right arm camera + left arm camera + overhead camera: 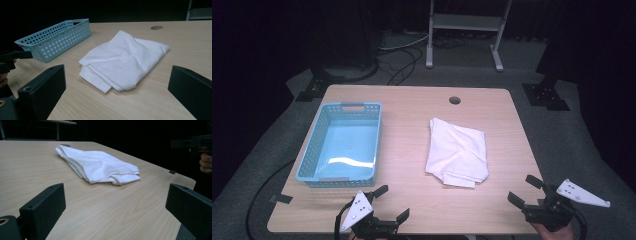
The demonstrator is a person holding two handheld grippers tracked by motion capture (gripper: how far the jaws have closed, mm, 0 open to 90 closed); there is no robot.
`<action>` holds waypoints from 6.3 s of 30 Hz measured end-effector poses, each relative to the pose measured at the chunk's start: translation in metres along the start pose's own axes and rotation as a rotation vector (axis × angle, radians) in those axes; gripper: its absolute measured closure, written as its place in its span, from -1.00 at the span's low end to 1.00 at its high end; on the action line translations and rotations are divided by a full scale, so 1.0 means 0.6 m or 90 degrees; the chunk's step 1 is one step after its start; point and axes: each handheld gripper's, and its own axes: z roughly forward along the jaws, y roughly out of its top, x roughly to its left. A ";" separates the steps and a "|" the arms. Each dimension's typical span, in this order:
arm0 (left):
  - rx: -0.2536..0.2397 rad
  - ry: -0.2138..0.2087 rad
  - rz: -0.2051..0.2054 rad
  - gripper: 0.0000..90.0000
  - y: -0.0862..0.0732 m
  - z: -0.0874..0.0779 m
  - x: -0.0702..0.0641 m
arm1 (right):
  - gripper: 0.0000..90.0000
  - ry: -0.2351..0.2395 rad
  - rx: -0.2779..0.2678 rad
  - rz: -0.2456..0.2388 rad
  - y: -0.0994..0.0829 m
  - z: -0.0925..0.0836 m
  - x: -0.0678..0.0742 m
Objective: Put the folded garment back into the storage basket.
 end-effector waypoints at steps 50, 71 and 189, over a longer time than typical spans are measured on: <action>-0.007 -0.004 -0.009 -0.94 -0.001 -0.002 0.011 | -0.97 0.050 0.131 -0.028 0.098 0.162 -0.035; -0.010 -0.008 -0.008 -0.94 0.001 -0.002 0.011 | -0.97 0.062 0.174 -0.027 0.128 0.226 -0.035; -0.019 -0.015 -0.012 -0.94 0.004 -0.001 0.005 | 0.13 -0.033 0.410 -0.150 0.075 0.429 -0.022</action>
